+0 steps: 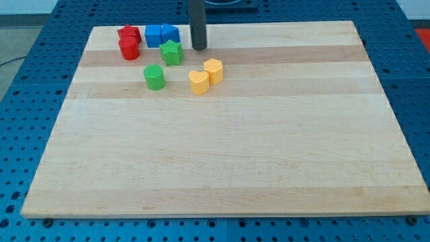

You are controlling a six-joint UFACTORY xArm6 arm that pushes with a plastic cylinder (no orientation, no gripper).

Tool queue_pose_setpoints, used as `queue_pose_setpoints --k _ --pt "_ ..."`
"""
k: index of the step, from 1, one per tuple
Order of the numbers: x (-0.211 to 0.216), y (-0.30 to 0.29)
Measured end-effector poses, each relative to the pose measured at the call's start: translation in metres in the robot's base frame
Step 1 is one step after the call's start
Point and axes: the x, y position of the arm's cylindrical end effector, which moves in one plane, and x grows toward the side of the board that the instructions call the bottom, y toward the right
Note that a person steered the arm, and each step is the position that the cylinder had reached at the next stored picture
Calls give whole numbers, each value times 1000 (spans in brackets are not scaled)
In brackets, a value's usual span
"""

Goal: Place the green star in between the green circle and blue cube

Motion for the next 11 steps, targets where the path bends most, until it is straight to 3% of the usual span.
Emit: queue_pose_setpoints --k 4,6,8,11 --pt "8 -36" --pt "13 -1" --pt "47 8" --pt "27 -28"
